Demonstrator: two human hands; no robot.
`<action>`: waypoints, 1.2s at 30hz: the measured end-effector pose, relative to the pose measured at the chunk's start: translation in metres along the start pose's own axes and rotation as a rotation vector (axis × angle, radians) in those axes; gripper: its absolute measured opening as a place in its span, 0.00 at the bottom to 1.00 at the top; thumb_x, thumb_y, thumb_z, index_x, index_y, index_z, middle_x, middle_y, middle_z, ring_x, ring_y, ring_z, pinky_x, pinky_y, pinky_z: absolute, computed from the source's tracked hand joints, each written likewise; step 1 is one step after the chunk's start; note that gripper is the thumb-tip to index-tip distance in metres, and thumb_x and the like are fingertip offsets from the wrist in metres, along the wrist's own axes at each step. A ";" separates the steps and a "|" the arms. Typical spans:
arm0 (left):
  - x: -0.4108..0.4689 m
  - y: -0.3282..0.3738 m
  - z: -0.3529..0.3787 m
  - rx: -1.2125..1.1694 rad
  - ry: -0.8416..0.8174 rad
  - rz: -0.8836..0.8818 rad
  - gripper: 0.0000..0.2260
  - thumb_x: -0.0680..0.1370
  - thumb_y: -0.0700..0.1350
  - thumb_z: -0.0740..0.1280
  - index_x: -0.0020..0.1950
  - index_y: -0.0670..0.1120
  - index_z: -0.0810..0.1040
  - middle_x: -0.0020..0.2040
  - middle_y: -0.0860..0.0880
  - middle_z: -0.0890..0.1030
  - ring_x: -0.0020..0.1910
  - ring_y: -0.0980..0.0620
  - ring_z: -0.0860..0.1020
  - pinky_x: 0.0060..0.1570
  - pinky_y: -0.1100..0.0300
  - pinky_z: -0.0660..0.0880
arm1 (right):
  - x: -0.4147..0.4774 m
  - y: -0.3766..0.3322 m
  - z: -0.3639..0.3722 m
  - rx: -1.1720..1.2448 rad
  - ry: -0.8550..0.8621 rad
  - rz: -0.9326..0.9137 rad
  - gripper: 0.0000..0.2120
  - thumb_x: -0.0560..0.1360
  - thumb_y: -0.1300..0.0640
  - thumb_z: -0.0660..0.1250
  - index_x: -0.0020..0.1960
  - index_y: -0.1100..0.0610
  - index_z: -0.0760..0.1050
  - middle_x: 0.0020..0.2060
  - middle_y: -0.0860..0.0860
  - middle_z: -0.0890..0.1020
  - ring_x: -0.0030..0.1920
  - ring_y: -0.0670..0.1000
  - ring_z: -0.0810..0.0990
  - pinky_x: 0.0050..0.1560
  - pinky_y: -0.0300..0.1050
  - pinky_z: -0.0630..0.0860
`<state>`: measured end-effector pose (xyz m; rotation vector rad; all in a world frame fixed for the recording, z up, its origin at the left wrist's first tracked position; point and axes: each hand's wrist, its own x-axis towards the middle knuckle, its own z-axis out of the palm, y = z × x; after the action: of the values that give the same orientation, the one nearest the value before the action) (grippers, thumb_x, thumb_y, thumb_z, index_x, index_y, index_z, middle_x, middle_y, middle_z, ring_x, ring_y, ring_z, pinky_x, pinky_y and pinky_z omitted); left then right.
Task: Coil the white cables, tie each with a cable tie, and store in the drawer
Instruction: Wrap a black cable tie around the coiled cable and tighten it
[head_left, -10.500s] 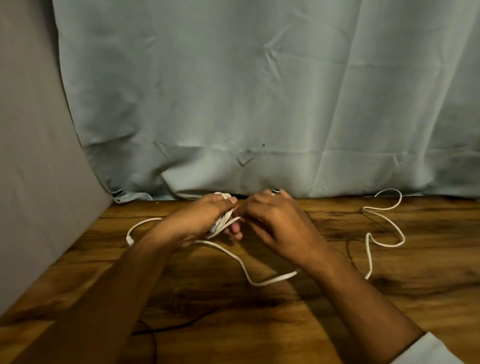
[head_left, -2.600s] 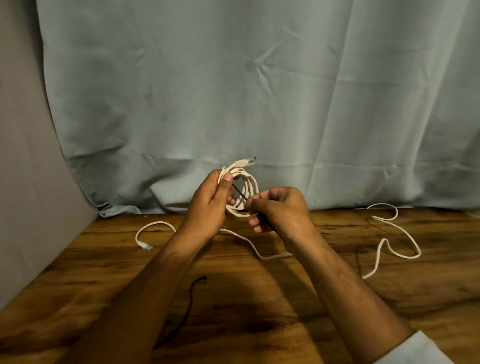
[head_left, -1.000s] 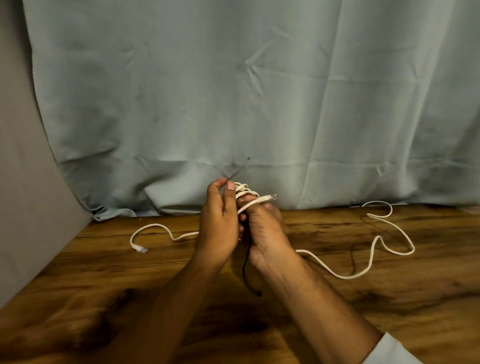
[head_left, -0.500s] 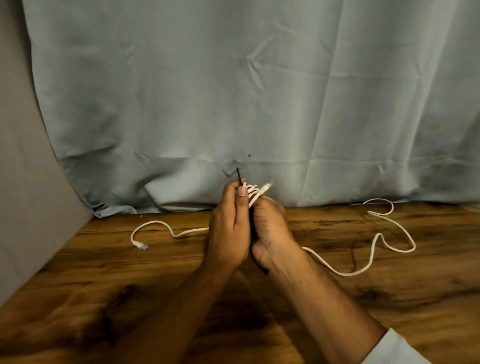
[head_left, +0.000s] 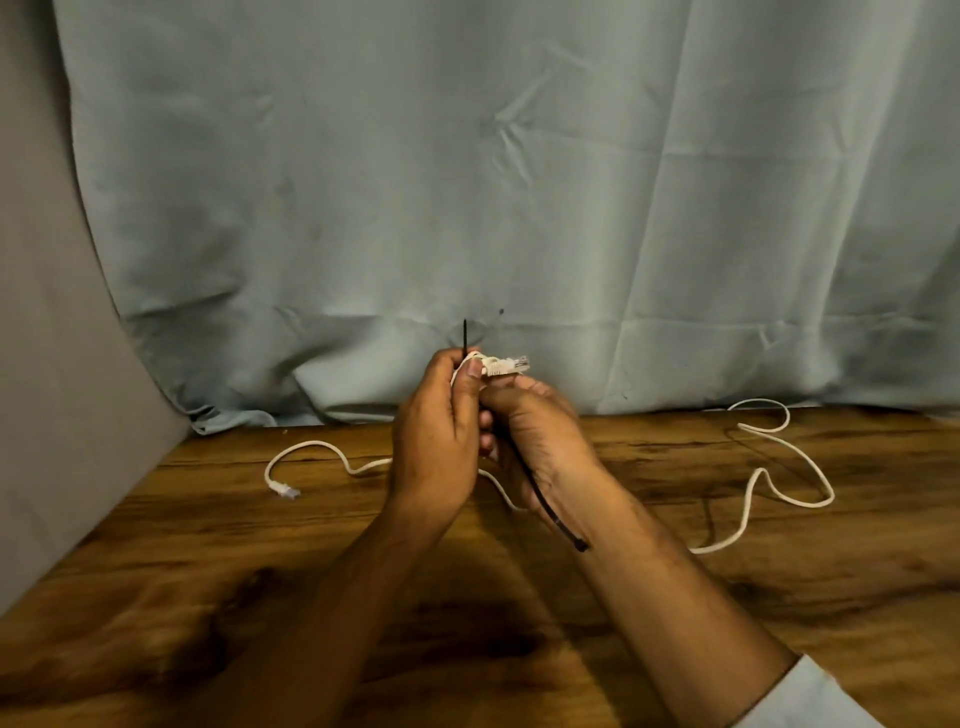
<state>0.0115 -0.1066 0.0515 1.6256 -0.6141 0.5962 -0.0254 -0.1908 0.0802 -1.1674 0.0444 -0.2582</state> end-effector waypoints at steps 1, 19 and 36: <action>0.000 -0.002 -0.001 0.013 0.011 0.000 0.10 0.86 0.51 0.58 0.58 0.51 0.77 0.39 0.51 0.82 0.32 0.58 0.79 0.30 0.60 0.77 | 0.001 0.000 -0.001 -0.025 -0.006 -0.002 0.09 0.79 0.70 0.65 0.46 0.60 0.81 0.31 0.53 0.79 0.26 0.43 0.73 0.23 0.34 0.72; 0.010 -0.014 -0.011 0.019 -0.013 -0.032 0.15 0.85 0.54 0.60 0.67 0.49 0.76 0.54 0.54 0.84 0.52 0.56 0.83 0.54 0.48 0.81 | 0.008 -0.001 -0.016 -0.200 -0.004 -0.073 0.02 0.79 0.65 0.71 0.47 0.61 0.81 0.36 0.56 0.85 0.24 0.46 0.72 0.20 0.36 0.64; 0.020 -0.035 -0.037 0.326 0.056 -0.052 0.13 0.85 0.52 0.60 0.63 0.51 0.81 0.45 0.57 0.82 0.42 0.61 0.79 0.38 0.64 0.74 | -0.002 -0.041 -0.035 0.055 -0.250 0.218 0.08 0.76 0.68 0.64 0.51 0.59 0.79 0.40 0.54 0.85 0.27 0.44 0.76 0.27 0.38 0.77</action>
<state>0.0487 -0.0669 0.0447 1.9154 -0.4474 0.7288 -0.0408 -0.2370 0.1034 -1.1226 -0.0547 0.0797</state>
